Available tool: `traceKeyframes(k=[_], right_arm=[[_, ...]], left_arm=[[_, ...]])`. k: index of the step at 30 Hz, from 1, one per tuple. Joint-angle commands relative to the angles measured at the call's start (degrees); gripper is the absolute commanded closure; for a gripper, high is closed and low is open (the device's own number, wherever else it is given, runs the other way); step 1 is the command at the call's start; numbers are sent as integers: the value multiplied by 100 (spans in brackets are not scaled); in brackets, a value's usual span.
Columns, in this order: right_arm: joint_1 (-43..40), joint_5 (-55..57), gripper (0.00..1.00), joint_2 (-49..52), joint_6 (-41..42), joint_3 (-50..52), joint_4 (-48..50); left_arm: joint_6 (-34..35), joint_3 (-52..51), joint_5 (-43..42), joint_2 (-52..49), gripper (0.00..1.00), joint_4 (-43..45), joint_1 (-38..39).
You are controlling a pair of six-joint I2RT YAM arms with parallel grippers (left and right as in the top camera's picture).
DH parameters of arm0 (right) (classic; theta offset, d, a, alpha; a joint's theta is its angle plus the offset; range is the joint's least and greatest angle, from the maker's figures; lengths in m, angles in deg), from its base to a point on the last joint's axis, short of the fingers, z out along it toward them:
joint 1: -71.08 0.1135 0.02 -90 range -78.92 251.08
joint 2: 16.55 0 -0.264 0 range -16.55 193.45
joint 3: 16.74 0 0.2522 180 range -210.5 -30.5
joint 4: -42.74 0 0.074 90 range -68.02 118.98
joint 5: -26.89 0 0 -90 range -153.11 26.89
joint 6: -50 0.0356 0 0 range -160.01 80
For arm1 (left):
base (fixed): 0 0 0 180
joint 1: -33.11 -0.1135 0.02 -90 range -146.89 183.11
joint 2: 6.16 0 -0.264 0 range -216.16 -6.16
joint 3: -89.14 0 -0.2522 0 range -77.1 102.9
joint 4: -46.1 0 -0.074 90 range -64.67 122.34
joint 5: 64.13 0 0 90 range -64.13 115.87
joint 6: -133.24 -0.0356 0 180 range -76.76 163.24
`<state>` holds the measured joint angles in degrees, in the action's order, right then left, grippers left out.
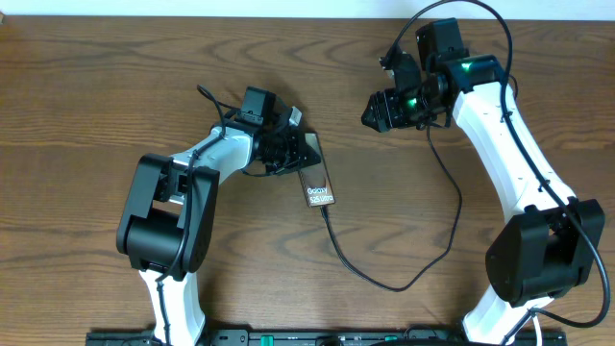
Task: Plug charger to phone and switch on socket
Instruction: 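Lower the phone flat onto the table with the left gripper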
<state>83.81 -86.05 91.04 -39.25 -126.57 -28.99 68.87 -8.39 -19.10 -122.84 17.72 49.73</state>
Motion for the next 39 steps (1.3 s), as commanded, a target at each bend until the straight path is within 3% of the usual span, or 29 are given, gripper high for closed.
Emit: traceKeyframes(k=[1,11,15,20,39], right_arm=[[39,52,37,-120,-61,-114,-61],[48,122,36,-120,-63,-96,-188],[48,122,36,-120,-61,-96,-188],[48,125,36,-120,-61,-96,-199],[44,205,33,-120,-61,-96,-245]], left_arm=[[-48,90,181,63,83,4,22],[-50,90,457,63,83,-105,22],[-52,87,542,63,75,-122,24],[-52,87,713,63,71,-249,22],[-52,90,1086,63,70,-273,17]])
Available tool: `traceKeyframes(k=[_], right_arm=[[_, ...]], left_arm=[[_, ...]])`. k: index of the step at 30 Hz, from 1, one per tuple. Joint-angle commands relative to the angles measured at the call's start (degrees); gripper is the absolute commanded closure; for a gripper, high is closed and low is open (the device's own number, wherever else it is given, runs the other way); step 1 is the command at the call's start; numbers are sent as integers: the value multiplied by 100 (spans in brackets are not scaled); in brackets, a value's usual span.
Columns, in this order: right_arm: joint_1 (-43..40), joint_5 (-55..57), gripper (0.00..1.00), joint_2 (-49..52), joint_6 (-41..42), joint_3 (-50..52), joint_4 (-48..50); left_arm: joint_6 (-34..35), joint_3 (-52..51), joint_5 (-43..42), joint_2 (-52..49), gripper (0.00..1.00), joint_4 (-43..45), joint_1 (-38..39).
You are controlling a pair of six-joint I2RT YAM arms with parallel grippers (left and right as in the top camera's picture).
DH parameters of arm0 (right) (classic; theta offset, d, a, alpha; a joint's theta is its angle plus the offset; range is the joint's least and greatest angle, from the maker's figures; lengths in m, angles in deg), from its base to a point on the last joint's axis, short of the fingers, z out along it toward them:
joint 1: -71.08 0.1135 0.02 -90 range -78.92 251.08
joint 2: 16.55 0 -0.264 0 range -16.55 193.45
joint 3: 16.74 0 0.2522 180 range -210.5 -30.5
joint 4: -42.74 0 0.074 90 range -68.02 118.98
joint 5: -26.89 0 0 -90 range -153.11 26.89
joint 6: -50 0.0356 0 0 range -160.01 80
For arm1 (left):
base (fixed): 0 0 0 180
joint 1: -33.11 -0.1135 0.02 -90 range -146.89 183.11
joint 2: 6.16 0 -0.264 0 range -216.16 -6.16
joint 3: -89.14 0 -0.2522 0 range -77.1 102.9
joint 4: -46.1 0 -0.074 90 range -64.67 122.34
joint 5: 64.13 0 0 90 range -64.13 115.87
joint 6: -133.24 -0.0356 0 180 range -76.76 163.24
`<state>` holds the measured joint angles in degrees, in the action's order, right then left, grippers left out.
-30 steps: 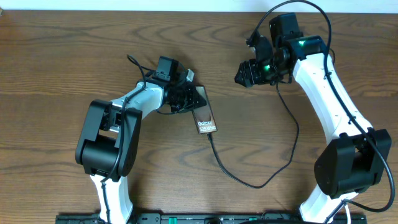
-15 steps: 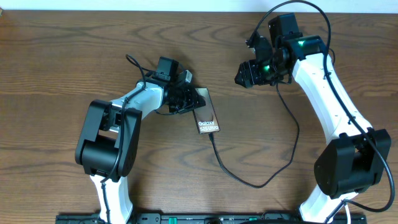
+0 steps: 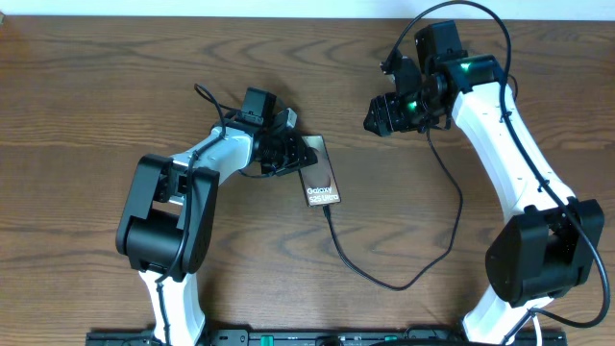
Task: Plug charger to phone and switch on socket
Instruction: 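Lower the phone flat onto the table with the left gripper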
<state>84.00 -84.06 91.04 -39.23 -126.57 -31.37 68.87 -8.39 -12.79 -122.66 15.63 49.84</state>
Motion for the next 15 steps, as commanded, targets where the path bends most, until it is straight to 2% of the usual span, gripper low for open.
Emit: traceKeyframes(k=[1,5,10,15], right_arm=[[24,4,33,-118,-61,-96,-4],[24,7,33,-120,-63,-96,-52],[24,7,33,-120,-63,-96,-59],[24,7,32,-120,-35,-96,-57]], left_arm=[[-52,90,501,46,70,-63,7],[-52,90,669,46,69,-63,7],[-55,90,778,46,60,-63,7],[-59,90,793,46,56,-63,7]])
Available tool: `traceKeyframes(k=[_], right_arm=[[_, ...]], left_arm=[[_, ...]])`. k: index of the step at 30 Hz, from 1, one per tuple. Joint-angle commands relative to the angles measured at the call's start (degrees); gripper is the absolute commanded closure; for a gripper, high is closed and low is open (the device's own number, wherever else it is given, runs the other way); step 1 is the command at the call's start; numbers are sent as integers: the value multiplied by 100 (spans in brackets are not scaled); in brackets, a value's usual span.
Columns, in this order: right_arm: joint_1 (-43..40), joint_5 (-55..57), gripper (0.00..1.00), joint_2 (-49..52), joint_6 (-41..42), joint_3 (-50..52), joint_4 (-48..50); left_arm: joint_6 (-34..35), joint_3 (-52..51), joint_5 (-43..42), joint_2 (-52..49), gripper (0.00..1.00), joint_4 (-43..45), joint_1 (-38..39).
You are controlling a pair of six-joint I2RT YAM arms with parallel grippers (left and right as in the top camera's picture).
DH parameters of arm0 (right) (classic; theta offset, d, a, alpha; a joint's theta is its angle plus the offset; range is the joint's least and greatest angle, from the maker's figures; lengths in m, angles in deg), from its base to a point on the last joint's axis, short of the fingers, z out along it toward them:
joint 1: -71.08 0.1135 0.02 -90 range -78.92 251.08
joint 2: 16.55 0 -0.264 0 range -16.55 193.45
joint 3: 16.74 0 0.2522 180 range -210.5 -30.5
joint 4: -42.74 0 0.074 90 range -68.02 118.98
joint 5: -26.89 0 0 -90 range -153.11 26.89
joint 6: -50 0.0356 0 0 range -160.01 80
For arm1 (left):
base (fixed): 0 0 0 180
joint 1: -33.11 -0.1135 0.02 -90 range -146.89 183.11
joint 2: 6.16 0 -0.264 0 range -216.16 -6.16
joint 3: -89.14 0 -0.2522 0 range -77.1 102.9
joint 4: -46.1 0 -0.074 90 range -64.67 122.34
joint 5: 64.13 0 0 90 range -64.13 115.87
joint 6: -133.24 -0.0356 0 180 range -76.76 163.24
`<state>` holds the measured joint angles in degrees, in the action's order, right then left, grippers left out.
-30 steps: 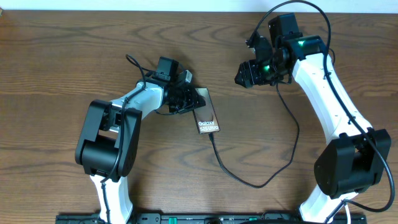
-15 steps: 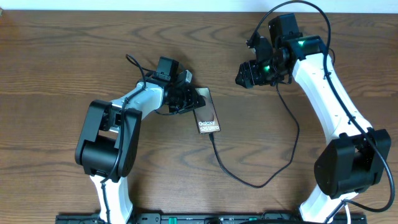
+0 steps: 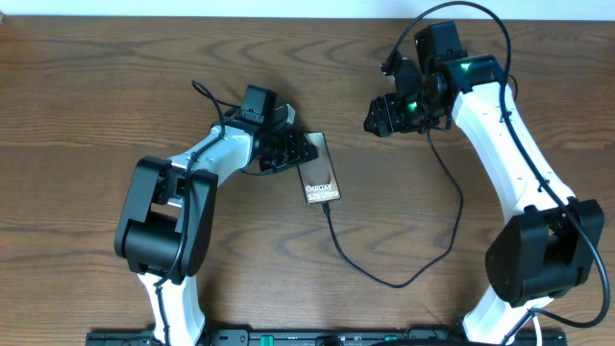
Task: Plug charger to phone and switch on socket
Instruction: 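Lower the phone flat onto the table with the left gripper, then open the left gripper and lift it away from the phone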
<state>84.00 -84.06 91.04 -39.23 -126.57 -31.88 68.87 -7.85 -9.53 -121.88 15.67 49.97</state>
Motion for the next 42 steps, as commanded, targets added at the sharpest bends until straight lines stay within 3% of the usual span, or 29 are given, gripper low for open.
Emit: traceKeyframes(k=[1,6,17,24,34,42], right_arm=[[24,4,32,-120,-33,-96,-4],[24,9,32,-120,-20,-96,-24],[24,4,31,-120,-20,-96,-55],[24,4,31,-120,-20,-96,-50],[20,-192,38,-149,-20,-166,81],[-267,-208,32,-752,-20,-433,68]], left_arm=[[-59,35,501,-33,54,-68,-7],[-210,35,577,-33,43,-68,-7],[-505,85,715,-33,34,-151,-7],[-570,247,1499,160,32,-717,-15],[-573,380,1707,1598,31,-1631,-505],[-787,380,1707,3029,31,-2175,-1147]])
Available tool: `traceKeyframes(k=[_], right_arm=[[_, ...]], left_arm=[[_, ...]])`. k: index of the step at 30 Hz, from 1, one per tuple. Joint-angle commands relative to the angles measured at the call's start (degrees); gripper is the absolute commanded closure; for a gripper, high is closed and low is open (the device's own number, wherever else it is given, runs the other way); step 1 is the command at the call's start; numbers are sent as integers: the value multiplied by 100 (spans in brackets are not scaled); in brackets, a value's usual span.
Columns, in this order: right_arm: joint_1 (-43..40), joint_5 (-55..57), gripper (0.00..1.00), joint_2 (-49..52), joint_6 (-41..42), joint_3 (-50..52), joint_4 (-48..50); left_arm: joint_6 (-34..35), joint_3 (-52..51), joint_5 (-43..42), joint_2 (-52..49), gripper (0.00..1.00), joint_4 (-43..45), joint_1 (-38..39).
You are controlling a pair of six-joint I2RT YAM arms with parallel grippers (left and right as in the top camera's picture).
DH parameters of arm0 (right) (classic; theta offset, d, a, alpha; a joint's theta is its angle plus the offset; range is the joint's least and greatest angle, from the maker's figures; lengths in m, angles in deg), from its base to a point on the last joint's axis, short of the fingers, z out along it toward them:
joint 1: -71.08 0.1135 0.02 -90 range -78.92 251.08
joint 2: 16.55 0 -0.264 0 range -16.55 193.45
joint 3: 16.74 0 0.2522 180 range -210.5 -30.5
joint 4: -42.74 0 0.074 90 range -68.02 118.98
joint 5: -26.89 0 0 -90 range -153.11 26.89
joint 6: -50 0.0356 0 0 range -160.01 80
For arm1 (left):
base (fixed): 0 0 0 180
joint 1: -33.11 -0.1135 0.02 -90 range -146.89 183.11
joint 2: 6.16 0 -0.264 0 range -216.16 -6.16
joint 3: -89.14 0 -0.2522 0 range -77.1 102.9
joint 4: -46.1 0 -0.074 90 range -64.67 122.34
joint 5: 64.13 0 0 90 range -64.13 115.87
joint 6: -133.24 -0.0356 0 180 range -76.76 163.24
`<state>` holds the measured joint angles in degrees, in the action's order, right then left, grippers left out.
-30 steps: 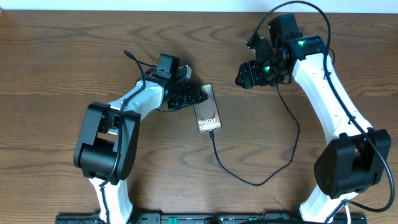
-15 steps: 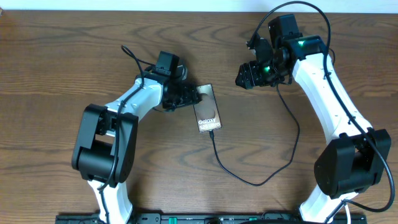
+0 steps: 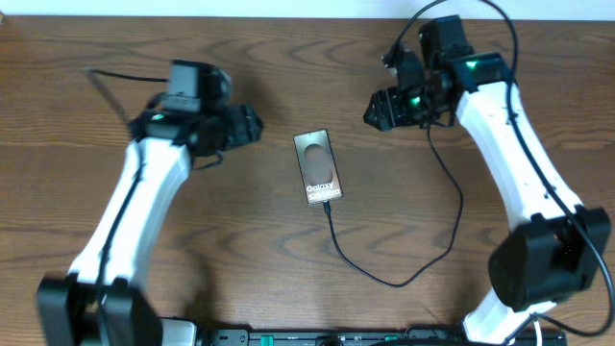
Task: Plug charger to phone and switch on socket
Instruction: 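Open the left gripper and lift it away from the phone, then move the right gripper over the white power strip's switch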
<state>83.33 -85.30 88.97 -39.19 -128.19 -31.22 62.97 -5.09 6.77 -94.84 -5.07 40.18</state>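
Note:
The dark phone (image 3: 319, 168) lies flat in the middle of the wooden table, label end toward me. The black charger cable (image 3: 384, 283) is plugged into its near end, loops across the table and climbs to my right wrist. My left gripper (image 3: 254, 126) hovers well left of the phone, apart from it, its fingers looking open and empty. At the back right, my right gripper (image 3: 376, 110) points left and down. Whether it is open or holds anything cannot be made out. The socket is hidden; it may lie under that gripper.
The table's far edge meets a white strip (image 3: 288, 8) along the top. A thin black wire (image 3: 110, 74) trails from the left arm at the back left. A black rail (image 3: 288, 336) with both arm bases runs along the near edge.
My left gripper was at the phone's far end; now it is well to the left and the arm is stretched out. The phone lies free and slightly straighter. The right gripper has hardly moved.
At first my left gripper was at the phone's far end with the cable plugged in. Over the following moments the phone shifted slightly right and turned under that grip. Now the phone lies alone and the left gripper is away. The right gripper stayed at the back right throughout.

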Motion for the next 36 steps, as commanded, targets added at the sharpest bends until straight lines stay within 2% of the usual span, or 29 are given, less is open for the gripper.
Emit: traceKeyframes(k=[1,9,16,17,18,24,32,34,36], right_arm=[[-297,-85,31,-673,-17,-280,0],[-1561,-85,24,-1565,136,-280,-125],[-2796,-83,23,-1613,179,-269,-603],[-2907,-83,22,-1589,162,-269,-673],[-3018,-85,22,-1558,116,-269,-739],[-3320,-79,16,-1349,79,-267,-859],[-3331,55,9,-898,83,-264,-883],[-3331,173,3,-782,83,-264,-911],[-3333,428,1,-675,87,-264,-960]], left_arm=[[-214,105,76,476,31,-138,-234],[-212,105,216,1145,26,-181,-472],[-212,105,400,1325,24,-249,-492],[-212,103,400,1318,13,-260,-492],[-212,103,398,1316,9,-264,-492],[-212,103,398,1314,1,-262,-492],[-212,103,398,1314,0,-264,-492],[-212,103,398,1314,0,-264,-492],[-212,103,398,1314,0,-264,-492]])
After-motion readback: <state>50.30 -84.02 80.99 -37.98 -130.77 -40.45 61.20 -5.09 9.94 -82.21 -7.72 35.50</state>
